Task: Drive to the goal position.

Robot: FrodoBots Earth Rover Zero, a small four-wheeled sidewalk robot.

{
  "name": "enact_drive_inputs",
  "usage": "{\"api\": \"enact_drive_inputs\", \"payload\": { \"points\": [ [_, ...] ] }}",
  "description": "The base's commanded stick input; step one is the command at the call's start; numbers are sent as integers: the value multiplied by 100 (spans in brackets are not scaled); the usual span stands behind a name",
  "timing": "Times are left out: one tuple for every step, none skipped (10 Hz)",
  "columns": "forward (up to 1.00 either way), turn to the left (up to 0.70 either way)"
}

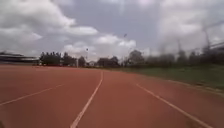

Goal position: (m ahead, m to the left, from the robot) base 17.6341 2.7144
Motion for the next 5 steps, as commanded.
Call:
{"api": "enact_drive_inputs", "payload": {
  "points": [
    [70, 0],
    [70, 0],
    [70, 0],
    [70, 0],
    [70, 0]
  ]
}}
